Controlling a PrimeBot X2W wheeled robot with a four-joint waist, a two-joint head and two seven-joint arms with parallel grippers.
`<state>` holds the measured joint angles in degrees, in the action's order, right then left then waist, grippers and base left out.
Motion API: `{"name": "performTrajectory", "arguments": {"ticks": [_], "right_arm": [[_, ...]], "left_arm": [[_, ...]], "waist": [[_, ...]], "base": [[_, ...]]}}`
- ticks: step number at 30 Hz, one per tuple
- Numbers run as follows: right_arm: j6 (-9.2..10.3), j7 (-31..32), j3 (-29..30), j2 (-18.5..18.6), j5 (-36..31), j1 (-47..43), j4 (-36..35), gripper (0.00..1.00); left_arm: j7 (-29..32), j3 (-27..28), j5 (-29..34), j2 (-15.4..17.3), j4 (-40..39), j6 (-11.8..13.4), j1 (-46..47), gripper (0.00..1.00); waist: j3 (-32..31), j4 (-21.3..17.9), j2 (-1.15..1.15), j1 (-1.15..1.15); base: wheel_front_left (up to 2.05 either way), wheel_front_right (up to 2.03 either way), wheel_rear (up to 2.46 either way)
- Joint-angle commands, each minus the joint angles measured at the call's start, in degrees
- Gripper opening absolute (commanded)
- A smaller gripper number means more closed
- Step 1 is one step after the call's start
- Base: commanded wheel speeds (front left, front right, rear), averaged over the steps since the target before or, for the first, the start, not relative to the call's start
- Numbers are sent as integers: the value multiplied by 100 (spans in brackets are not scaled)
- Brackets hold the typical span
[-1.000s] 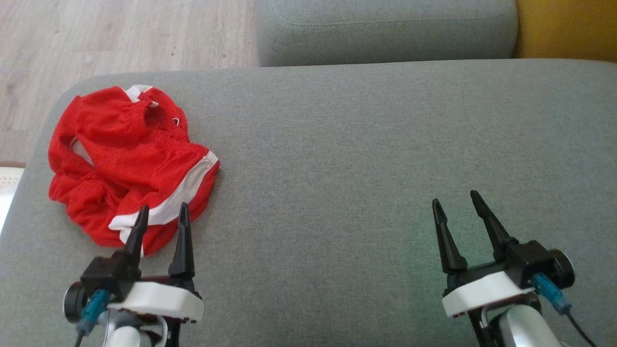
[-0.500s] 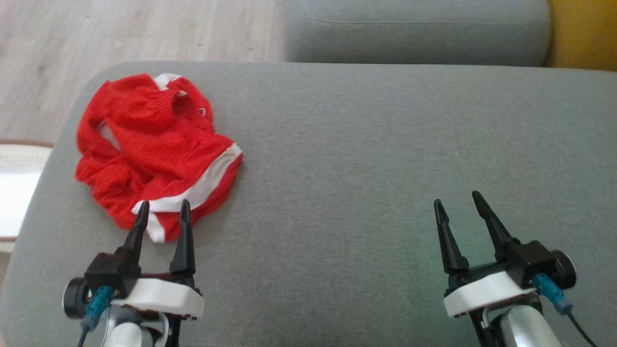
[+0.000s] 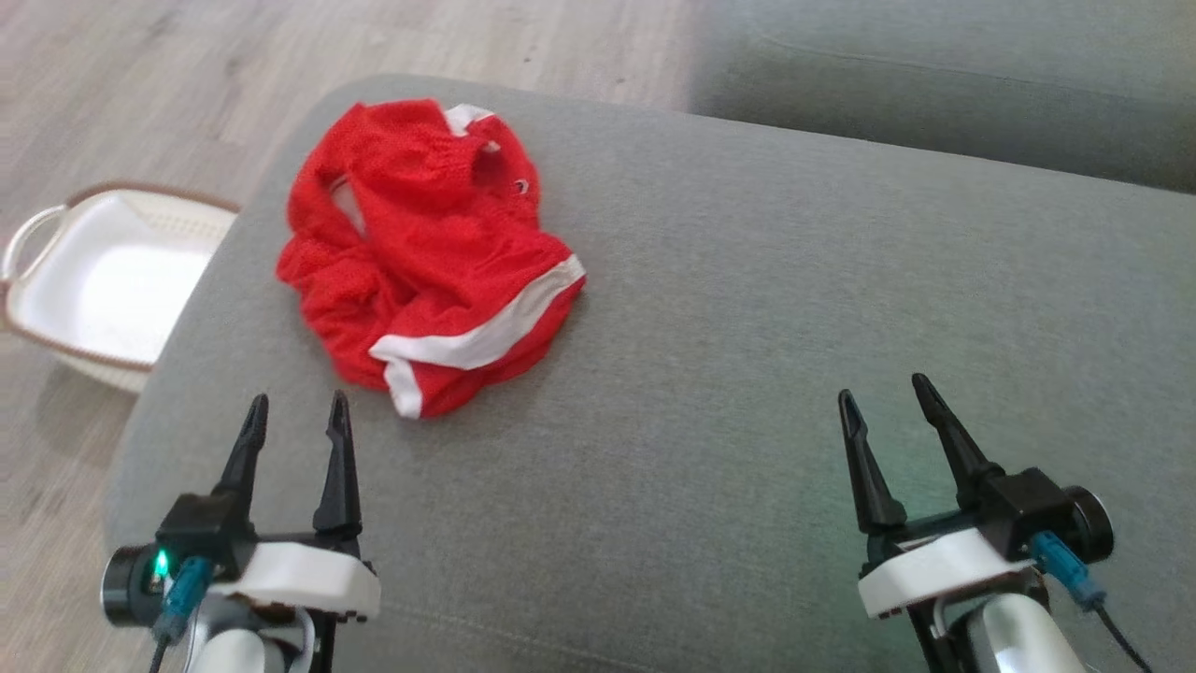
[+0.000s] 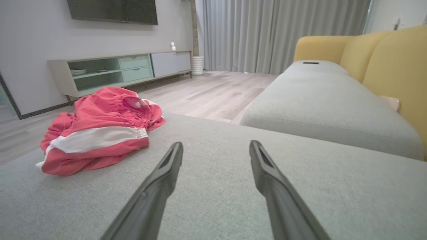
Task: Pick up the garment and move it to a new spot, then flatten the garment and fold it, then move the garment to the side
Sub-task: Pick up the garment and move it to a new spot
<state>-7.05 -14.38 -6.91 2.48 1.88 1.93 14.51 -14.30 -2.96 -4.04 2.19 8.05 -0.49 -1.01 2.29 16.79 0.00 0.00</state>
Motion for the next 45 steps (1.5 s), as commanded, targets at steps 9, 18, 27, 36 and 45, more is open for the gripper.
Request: {"name": "performTrajectory", "arguments": {"ticks": [9, 18, 27, 36, 45], "right_arm": [[-44, -62, -66, 40, -172, 305, -176, 100], [-44, -62, 1, 40, -474, 663, -248, 100], [-44, -62, 217, 40, -1056, 1194, -386, 100], [-44, -62, 426, 150, -1406, 1413, -581, 100], [-44, -62, 576, 274, -1559, 1556, -1046, 100]], "left_arm": [[-70, 256, -4, 69, -217, 96, 217, 100], [-70, 281, -39, 69, -443, 130, 669, 100], [-70, 559, 179, 303, -646, -167, 2428, 100], [-48, 482, 190, 684, 1323, -444, 4201, 100], [930, 298, 99, 830, 3543, -554, 5443, 100]], "waist": [[339, 347, 0, 0], [1118, 193, 0, 0], [2328, 2, 0, 0], [2934, -36, 0, 0], [3267, -119, 0, 0]], "base": [[0, 0, 0], [0, 0, 0], [0, 0, 0], [0, 0, 0], [0, 0, 0]]}}
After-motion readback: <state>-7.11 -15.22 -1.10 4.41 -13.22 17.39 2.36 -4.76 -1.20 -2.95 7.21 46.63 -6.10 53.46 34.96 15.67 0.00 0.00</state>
